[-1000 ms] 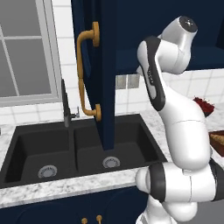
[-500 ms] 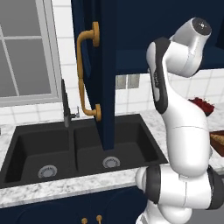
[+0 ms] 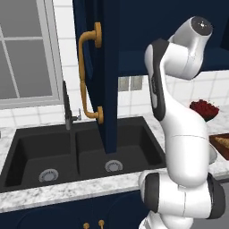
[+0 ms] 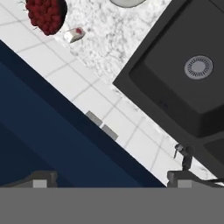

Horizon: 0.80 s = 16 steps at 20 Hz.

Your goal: From the different types of pastries on the counter, select a croissant and place it on the cutting board. Then retrieve a jar of jam from the cabinet and place it alongside the croissant on the cutting board.

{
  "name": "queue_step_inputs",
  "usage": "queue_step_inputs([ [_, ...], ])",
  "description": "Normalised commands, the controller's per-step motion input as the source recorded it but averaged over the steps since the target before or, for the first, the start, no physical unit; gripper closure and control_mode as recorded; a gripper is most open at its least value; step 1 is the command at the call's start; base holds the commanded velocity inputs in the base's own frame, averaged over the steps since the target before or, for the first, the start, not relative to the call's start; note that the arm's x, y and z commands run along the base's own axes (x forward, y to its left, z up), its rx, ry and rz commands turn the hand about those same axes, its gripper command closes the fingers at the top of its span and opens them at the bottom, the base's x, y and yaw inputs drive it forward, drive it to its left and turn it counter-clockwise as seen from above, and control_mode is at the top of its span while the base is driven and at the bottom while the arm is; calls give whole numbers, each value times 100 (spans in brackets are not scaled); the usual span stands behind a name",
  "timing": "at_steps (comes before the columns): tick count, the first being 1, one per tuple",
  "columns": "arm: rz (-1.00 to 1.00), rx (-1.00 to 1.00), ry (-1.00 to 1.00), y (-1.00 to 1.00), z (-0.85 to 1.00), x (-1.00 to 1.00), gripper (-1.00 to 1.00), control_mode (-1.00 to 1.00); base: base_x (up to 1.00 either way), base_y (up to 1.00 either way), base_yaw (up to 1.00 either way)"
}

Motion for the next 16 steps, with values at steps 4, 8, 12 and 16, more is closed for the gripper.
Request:
queue_step_inputs([
  [4,-35,36,11,89,51,-12,-100,-100,0,0,0],
  [8,-7,40,23,83,58,0,-100,-100,0,0,0],
  [12,6,21,7,74,15,0,-100,-100,0,0,0],
  [16,6,11,2,75,0,14,-100,-100,0,0,0],
])
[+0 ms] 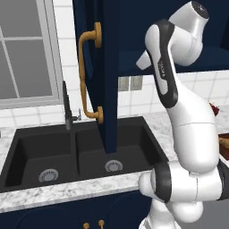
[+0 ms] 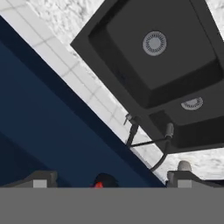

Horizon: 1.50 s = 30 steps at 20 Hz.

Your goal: From the different types of pastries on the counter, select a croissant and place it on the cutting board. Then retrieve a jar of jam from the cabinet and place it alongside the croissant on the cutting board.

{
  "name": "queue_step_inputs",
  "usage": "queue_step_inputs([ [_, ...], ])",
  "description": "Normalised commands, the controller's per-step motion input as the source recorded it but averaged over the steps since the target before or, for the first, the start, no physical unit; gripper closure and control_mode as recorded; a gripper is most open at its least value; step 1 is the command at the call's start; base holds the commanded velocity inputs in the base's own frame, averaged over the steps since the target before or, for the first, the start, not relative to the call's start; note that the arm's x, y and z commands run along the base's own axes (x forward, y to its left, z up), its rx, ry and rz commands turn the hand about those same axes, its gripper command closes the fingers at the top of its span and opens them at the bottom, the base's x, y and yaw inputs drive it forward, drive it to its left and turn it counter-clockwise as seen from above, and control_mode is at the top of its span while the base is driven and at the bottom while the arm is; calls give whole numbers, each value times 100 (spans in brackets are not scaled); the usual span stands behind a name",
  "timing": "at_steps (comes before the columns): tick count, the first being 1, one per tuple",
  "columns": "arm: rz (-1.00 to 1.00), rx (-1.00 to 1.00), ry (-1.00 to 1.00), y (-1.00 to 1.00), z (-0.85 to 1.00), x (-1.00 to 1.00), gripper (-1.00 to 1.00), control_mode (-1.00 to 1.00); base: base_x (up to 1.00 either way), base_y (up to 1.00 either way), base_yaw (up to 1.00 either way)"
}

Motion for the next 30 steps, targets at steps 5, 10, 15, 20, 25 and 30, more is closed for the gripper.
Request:
queue_step_inputs([
  [5,-17,10,3,94,-3,18,-100,-100,0,0,0],
  [10,-38,13,2,78,0,26,-100,-100,0,0,0],
  [15,-47,26,31,81,13,3,-100,-100,0,0,0],
  [20,-42,33,54,85,51,0,-100,-100,0,0,0],
  [25,-41,34,39,86,62,-1,-100,-100,0,0,0],
  [30,-41,30,19,93,27,-4,-100,-100,0,0,0],
])
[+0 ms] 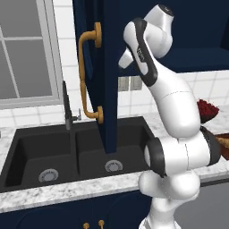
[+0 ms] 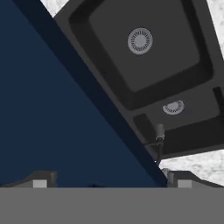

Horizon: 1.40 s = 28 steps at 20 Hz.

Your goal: From the different types of pastries on the counter, select a croissant and place it on the cutting board. Then retrieve a jar of jam from the cabinet and place it alongside the croissant on the cutting board.

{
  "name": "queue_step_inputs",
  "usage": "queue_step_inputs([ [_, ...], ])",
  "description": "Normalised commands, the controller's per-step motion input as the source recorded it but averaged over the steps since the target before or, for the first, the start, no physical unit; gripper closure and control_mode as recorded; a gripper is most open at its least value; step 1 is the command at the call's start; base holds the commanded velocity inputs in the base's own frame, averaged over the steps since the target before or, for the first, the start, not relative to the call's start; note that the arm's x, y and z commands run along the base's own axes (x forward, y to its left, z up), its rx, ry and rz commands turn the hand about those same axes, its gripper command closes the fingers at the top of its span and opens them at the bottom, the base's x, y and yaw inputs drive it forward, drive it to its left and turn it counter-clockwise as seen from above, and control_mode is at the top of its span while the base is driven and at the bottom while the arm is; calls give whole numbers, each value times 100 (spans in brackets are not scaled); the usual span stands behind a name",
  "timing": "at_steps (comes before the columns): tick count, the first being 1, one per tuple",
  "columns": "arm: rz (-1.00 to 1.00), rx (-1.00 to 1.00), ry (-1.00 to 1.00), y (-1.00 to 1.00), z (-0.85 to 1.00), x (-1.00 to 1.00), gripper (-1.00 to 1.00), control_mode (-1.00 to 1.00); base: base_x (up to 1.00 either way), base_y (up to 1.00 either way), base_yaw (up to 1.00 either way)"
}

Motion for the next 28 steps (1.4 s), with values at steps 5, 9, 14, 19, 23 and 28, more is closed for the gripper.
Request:
queue_step_inputs([
  [5,-37,26,15,99,35,0,-100,-100,0,0,0],
  [9,-38,22,17,88,34,0,-100,-100,0,0,0],
  [14,-40,19,23,79,46,1,-100,-100,0,0,0],
  [19,-39,23,36,83,71,0,-100,-100,0,0,0],
  [23,-37,24,40,81,72,0,-100,-100,0,0,0],
  [28,-32,26,37,77,74,-2,-100,-100,0,0,0],
])
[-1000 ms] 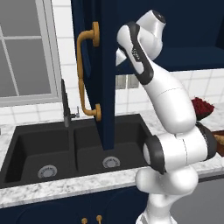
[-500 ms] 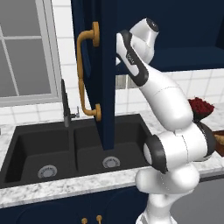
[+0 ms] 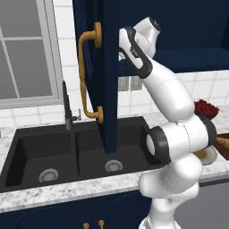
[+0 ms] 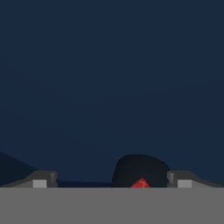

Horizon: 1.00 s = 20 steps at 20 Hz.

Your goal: From the different types of pastries on the counter, select a croissant and place it on the cutting board. Then retrieve a jar of jam from the cabinet and place it alongside the croissant on the cutting board.

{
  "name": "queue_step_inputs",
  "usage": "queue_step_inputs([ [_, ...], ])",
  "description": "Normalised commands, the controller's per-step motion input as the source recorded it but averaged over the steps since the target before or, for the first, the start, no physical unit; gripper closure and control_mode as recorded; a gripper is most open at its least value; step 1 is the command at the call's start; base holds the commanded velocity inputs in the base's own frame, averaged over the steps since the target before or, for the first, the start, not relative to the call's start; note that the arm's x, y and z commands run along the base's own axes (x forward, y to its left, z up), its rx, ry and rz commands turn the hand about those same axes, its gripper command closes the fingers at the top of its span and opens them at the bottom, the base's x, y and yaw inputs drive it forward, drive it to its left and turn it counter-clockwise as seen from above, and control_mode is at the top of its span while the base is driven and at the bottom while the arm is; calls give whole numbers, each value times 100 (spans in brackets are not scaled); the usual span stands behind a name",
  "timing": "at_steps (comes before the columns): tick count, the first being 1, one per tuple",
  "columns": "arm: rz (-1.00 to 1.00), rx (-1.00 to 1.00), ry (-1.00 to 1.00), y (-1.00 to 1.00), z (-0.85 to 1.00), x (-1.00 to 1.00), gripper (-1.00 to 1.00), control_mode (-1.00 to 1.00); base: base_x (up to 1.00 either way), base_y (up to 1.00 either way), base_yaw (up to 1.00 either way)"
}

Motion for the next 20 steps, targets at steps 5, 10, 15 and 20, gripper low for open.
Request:
queue_step_inputs([
  [5,-29,24,28,80,65,-3,-100,-100,0,0,0],
  [10,-29,16,22,67,41,-10,-100,-100,0,0,0],
  [15,-26,14,23,53,46,-17,-100,-100,0,0,0],
  [20,-22,17,23,31,65,-38,-100,-100,0,0,0],
])
